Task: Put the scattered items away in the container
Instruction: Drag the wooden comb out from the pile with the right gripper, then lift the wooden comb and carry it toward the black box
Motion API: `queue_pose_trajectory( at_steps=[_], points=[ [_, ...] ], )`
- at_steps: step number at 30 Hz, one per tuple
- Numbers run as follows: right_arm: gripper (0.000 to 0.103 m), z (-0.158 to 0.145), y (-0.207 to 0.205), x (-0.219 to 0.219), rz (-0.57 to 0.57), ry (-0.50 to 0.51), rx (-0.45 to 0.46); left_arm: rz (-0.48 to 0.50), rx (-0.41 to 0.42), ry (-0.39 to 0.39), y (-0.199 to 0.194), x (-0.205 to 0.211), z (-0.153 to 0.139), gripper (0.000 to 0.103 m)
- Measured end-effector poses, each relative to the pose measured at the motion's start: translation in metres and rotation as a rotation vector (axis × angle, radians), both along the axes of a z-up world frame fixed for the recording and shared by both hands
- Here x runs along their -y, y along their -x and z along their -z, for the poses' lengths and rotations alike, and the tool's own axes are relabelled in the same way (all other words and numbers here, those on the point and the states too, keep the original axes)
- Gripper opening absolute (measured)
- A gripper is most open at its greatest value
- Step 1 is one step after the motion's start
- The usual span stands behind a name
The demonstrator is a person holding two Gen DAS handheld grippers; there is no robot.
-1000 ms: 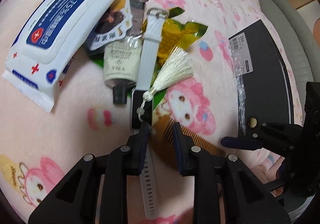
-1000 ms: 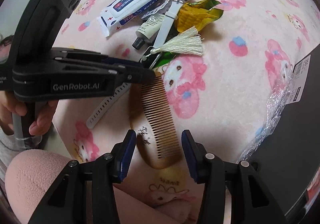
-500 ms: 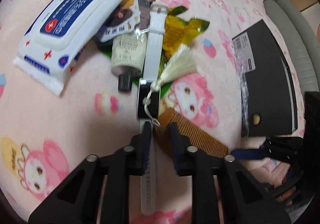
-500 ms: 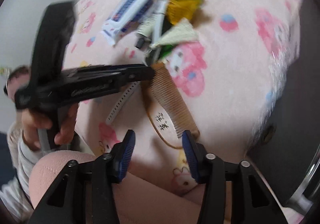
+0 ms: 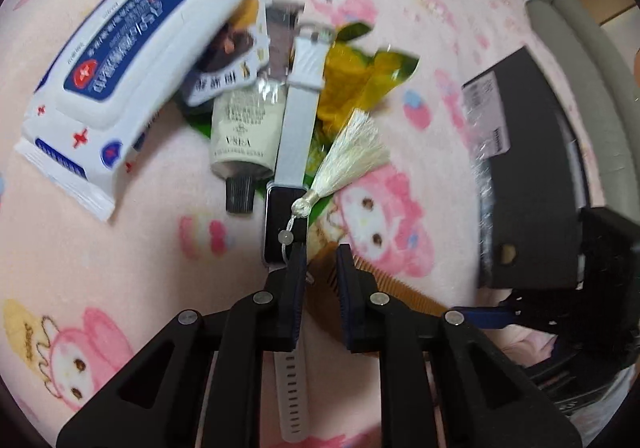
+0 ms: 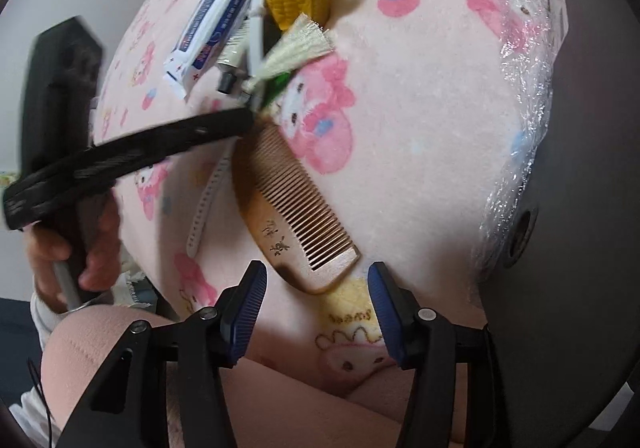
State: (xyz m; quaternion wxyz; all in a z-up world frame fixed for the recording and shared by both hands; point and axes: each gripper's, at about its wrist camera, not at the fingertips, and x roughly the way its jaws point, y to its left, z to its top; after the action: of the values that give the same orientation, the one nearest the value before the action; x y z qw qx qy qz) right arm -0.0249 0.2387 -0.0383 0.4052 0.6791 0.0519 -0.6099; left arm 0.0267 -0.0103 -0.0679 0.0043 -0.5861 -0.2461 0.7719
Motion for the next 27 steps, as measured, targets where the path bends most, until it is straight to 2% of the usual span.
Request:
queue_pose_trajectory(
  at_steps=[4,7,11,13,14,15,18,20,22,25,27],
  points=[
    [0.039,0.002,-0.001,0.002,-0.009,0.007,-0.013,0.021,0.027,0.032,-0.008,-0.009,-0.003,0.013],
    [0.032,0.003,-0.004,0.006,0.017,-0.028,-0.054,0.056,0.022,0.046,-0.013,-0.014,-0.01,0.013],
    [0.026,-0.004,-0.001,-0.013,0.087,-0.009,-0.08,0.059,-0.02,-0.017,-0.016,-0.007,-0.015,0.013],
    [0.026,-0.001,0.002,-0.019,0.123,0.006,-0.072,0.029,-0.024,-0.004,-0.013,-0.002,-0.012,0.015],
    [0.026,-0.005,0.006,-0.04,0.132,0.004,-0.064,0.019,-0.019,0.004,-0.011,0.0,-0.01,0.015],
    [0.026,-0.004,0.007,-0.043,0.134,-0.003,-0.06,0.009,-0.015,0.012,-0.008,0.002,-0.007,0.015],
    [0.026,-0.004,0.006,-0.044,0.111,-0.032,-0.064,0.017,-0.008,-0.023,-0.001,-0.002,0.005,0.018],
    [0.028,-0.004,0.005,-0.045,0.093,-0.047,-0.068,0.029,0.009,-0.047,0.002,-0.009,0.014,0.025],
    [0.028,-0.005,0.004,-0.047,0.094,-0.054,-0.073,0.037,0.018,-0.073,-0.001,-0.009,0.012,0.029],
    [0.027,-0.01,0.004,-0.054,0.121,-0.04,-0.088,0.052,0.027,-0.122,-0.009,-0.007,0.002,0.029],
    [0.026,-0.013,0.005,-0.063,0.15,-0.01,-0.087,0.05,0.013,-0.115,-0.014,-0.006,-0.004,0.029]
  ],
)
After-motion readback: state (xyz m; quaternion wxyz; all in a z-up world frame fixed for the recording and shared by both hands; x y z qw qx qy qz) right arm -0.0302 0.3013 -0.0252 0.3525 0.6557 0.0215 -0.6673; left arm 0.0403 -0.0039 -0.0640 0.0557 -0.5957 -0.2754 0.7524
